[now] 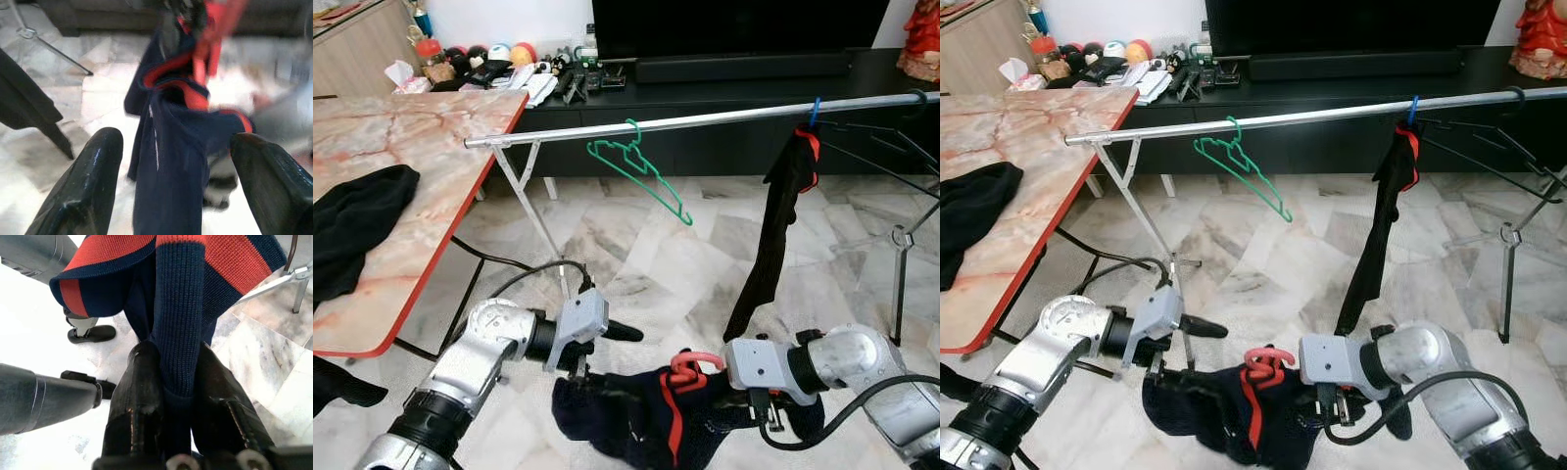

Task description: Hang hanger

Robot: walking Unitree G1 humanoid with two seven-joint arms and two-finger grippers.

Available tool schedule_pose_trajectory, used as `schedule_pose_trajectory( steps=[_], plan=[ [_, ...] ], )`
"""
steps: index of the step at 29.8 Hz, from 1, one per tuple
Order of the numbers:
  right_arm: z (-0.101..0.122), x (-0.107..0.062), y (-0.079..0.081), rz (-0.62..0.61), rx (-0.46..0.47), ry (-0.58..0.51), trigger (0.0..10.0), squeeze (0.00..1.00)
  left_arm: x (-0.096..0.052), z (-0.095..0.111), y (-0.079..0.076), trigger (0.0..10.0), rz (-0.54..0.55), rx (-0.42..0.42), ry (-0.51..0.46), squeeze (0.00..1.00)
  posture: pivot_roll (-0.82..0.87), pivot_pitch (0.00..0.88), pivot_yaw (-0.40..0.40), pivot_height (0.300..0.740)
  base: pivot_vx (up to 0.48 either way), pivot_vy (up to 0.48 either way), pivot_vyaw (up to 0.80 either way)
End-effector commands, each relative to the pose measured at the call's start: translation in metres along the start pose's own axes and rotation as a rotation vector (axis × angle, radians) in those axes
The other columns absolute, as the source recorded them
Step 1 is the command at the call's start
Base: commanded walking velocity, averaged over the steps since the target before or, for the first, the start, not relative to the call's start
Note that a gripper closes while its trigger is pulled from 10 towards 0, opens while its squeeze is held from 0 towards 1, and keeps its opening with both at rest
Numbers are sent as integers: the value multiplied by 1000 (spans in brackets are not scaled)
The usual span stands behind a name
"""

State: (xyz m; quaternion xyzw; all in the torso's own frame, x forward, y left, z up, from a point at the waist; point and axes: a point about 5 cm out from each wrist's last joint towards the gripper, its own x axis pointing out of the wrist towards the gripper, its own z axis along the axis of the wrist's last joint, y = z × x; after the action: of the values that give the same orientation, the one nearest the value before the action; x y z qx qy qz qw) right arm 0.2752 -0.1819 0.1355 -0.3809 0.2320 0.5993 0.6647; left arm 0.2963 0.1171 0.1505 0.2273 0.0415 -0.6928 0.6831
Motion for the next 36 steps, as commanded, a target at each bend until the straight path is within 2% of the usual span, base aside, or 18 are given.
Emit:
schedule_pose_trajectory(
  steps=[1, 3, 5, 7, 8, 10, 11, 12, 16, 17, 18, 19, 20, 30, 36],
  plan=[
    [6, -2, -1, -1, -28, -13, 0, 0, -1, 7, 0, 10000, -18, 96, 40, 0, -84, 144, 118, 740, 0, 0, 0],
    [6, -2, -2, -2, -27, -10, 0, 0, 0, 13, 2, 10000, -1, 164, 52, 0, -85, 145, 120, 740, 0, 0, 0],
    [6, -2, -2, -5, -26, -7, 0, 0, 2, 15, 2, 10000, 13, 298, 103, 0, -82, 147, 120, 740, 0, 0, 0],
    [5, -2, -3, -5, -25, -6, 0, 0, 2, 15, 2, 10000, 16, 362, 132, 0, -80, 146, 120, 740, 0, 0, 0],
    [5, -2, -3, -5, -26, -5, 0, 0, 2, 14, 2, 10000, 16, 365, 137, 0, -79, 146, 122, 740, 0, 0, 0],
    [6, -2, -4, -11, -27, -9, 0, 0, 2, 16, 2, 10000, 59, 339, 54, 0, -78, 147, 123, 740, 0, 0, 0],
    [7, -3, -4, -10, -27, -16, 0, 0, 1, 14, 2, 10000, 67, 268, 38, 0, -74, 147, 123, 740, 0, 0, 0],
    [7, -2, -4, -12, -29, -16, 0, 0, 1, 12, 1, 10000, 69, 233, 31, 0, -73, 147, 124, 740, 0, 0, 0],
    [8, -2, -5, -16, -32, -14, 0, 0, 1, 10, 1, 10000, 76, 202, 20, 0, -75, 148, 124, 740, 0, 0, 0],
    [8, -2, -6, -25, -32, -18, 0, 0, 1, -2, 0, 10000, 102, -54, 14, 0, -73, 149, 127, 740, 0, 0, 0],
    [9, -2, -7, -28, -32, -20, 0, 0, 2, -6, -3, 10000, 93, -160, -11, 0, -76, 149, 128, 740, 0, 0, 0],
    [9, -1, -7, -31, -32, -20, 0, 0, 3, -8, -5, 10000, 83, -221, -30, 0, -76, 149, 128, 740, 0, 0, 0],
    [9, -1, -7, -32, -32, -21, 0, 0, 4, -8, -8, 10000, 65, -246, -43, 0, -76, 150, 128, 740, 0, 0, 0],
    [20, 2, -8, -31, -54, -62, 0, 0, 11, -9, -9, 10000, 61, -224, -52, 0, -73, 150, 127, 740, 0, 0, 0],
    [37, 4, -10, -27, -100, -111, 0, 0, 14, -6, -8, 10000, 65, -229, -42, 0, -74, 151, 126, 740, 0, 0, 0]
  ],
)
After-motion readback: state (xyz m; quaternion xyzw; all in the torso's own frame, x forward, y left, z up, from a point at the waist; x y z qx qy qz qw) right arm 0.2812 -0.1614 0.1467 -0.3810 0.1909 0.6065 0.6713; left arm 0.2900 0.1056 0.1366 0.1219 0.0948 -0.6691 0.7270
